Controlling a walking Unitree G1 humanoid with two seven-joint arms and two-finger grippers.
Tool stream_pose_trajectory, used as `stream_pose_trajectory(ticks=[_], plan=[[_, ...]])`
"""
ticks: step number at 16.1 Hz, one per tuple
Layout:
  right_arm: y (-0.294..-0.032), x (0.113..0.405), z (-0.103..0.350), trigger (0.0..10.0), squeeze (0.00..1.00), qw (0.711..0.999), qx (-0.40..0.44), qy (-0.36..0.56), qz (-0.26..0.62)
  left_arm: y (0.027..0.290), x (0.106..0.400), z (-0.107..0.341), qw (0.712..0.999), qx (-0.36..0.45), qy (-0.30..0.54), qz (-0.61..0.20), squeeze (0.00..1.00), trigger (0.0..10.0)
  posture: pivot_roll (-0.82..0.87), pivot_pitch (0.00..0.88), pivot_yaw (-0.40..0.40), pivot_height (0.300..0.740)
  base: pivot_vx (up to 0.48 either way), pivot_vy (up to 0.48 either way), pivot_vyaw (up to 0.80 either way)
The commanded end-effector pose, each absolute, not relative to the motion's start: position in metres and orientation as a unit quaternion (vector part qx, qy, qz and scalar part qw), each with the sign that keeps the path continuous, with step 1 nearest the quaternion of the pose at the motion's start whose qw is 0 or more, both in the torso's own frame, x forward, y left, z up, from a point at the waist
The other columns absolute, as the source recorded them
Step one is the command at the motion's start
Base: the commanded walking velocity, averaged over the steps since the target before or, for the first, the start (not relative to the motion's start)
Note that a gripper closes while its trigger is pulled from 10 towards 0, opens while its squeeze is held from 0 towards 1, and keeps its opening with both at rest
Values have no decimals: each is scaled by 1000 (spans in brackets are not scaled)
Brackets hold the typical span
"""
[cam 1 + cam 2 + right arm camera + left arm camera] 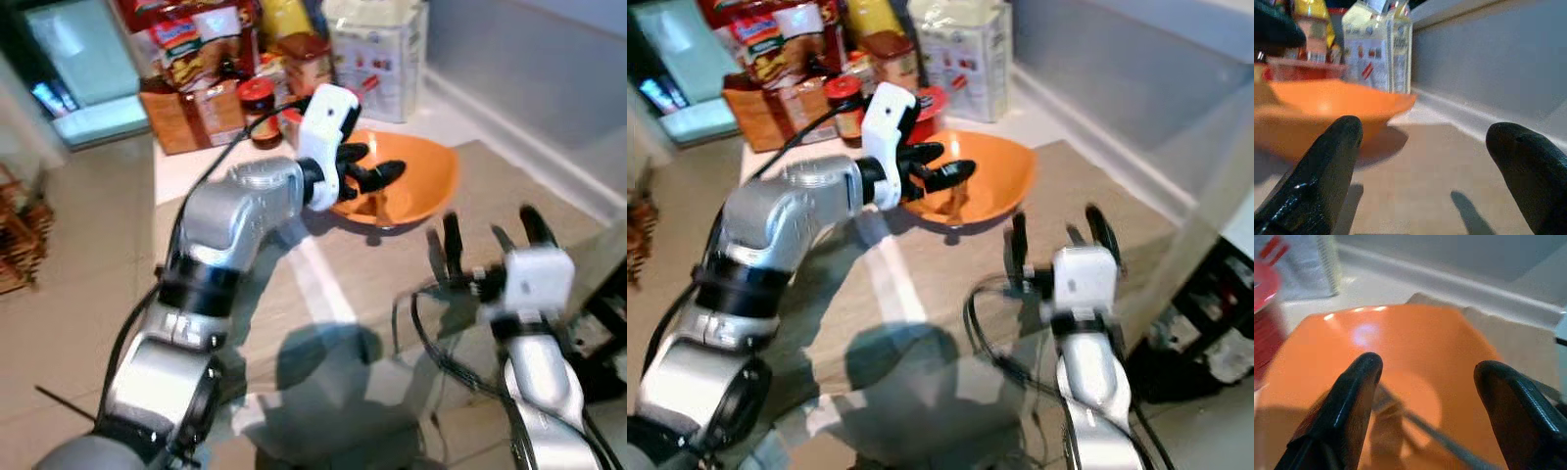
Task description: Setting the table
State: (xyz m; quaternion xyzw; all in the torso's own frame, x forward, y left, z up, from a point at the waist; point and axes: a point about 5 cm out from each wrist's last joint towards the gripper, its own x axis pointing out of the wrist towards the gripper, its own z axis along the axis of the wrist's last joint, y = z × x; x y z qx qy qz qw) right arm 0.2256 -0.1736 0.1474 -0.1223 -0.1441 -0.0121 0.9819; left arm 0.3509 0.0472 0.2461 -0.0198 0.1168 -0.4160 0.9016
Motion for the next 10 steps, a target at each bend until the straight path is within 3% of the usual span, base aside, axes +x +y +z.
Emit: stream_pose_trajectory(ticks=[1,4,10], plan=[[-173,224,151,10000,0,981,-123,-147,-8,50,354,250,902,-21,123,-414,0,10000,-248,0,167,722,0,0,0],[-172,225,151,10000,0,983,-114,-143,-9,50,360,252,903,2,140,-407,0,10000,-250,0,170,722,0,0,0],[-158,234,154,10000,0,985,-97,-146,9,35,353,260,867,-17,197,-457,0,10000,-229,0,179,722,0,0,0]])
